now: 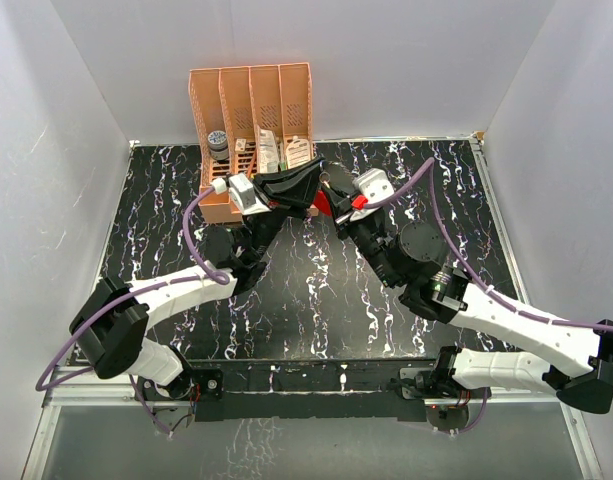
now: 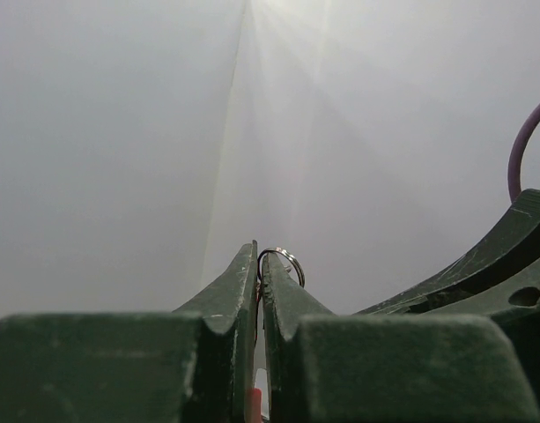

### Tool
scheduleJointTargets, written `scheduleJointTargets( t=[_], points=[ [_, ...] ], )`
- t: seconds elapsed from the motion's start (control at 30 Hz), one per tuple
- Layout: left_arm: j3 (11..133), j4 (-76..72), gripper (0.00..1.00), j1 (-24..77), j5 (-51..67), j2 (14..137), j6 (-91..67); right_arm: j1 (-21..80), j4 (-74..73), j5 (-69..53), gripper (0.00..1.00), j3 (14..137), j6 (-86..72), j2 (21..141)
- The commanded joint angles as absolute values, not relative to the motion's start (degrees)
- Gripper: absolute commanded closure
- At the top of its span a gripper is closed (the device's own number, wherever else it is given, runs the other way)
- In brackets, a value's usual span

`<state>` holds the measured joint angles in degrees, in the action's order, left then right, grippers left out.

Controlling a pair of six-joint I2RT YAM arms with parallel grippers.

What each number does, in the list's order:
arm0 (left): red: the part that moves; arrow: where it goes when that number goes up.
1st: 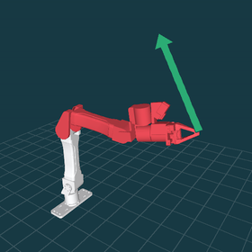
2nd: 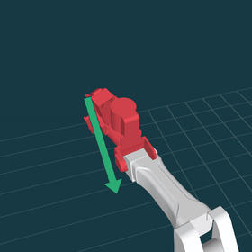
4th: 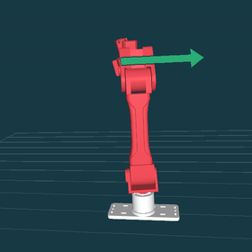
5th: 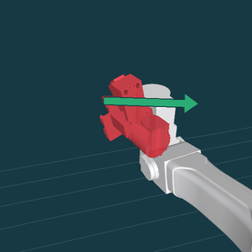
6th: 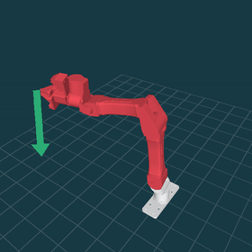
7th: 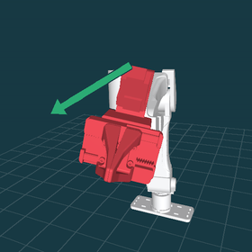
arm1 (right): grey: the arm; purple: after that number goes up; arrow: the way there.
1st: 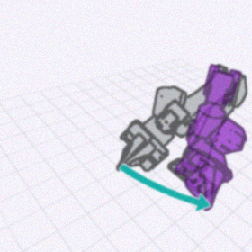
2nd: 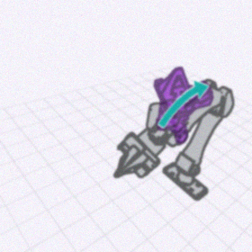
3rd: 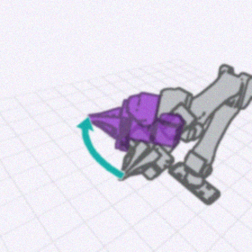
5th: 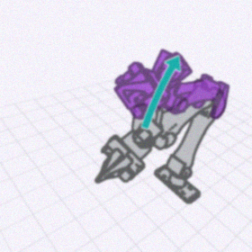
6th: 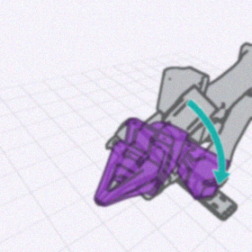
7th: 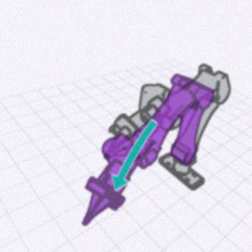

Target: Remove the keys from the keyring

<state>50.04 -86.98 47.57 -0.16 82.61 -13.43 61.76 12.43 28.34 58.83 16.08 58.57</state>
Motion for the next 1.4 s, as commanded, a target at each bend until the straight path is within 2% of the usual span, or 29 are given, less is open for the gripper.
scheduleJointTargets(
  t=[0.0, 0.8, 1.37],
  points=[
    [52.9, -99.9, 1.0, 46.1, -10.6, 81.1, -6.6, 63.1, 4.5, 24.6, 1.0, 60.6, 15.1, 58.9],
    [51.3, -101.5, 1.0, 45.9, -20.0, 85.2, 9.6, 63.5, 0.9, 23.9, 1.0, 70.1, 21.3, 55.4],
    [43.0, -99.5, 1.0, 45.1, -20.3, 83.1, 7.2, 63.5, 3.4, 27.4, 1.0, 79.8, 31.7, 56.5]
  ],
)
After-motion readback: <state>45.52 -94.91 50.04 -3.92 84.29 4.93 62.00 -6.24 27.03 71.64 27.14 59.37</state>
